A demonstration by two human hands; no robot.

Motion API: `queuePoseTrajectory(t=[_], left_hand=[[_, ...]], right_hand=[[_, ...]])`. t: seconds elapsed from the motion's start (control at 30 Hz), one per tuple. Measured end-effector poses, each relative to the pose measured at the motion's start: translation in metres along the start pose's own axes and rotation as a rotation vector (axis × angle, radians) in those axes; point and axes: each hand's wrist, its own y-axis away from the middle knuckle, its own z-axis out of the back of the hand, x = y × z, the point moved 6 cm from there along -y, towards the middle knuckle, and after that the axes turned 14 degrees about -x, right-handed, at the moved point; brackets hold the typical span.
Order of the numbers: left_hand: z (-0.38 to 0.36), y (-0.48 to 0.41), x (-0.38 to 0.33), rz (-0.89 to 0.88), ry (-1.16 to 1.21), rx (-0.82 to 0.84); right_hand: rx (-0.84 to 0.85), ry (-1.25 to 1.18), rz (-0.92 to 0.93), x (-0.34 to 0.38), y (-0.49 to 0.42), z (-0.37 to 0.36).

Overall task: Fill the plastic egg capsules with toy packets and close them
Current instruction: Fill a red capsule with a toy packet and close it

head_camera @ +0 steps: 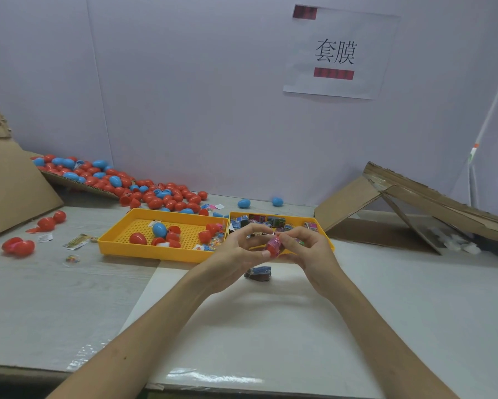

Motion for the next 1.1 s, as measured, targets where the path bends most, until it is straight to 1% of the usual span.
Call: queuePoseTrajectory(t=[0.3,0.43,0.5,0.73,0.9,1.1], left_hand=[[-0.0002,-0.0016,0.0009,0.025,0.028,-0.002],[-0.0003,-0.0013,0.0004,0.018,0.016,-0.009],[-0.0003,-0.0012,0.0009,0.025,0.030,0.001],[-0.0003,-0.0015,0.0027,0.033,0.034,0.017],[-0.0022,-0.0009,0.0016,0.040,0.106,0.071],[-0.0030,0.0002,0.0020,0.057,0.141,0.116]], right_hand=[[-0.059,0.165,0.102,0.0022,0.0006,-0.0008],[-0.013,0.113,0.047,0.0004,0.0020,-0.0031],[-0.001,0.120,0.055,0.0009,0.0020,-0.0026],[-0.030,0.166,0.104,0.0018,0.0012,-0.0009],[0.015,0.080,0.038,0.0006,0.0022,-0.0029],[-0.008,0.117,0.069,0.0020,0.0021,-0.0019]])
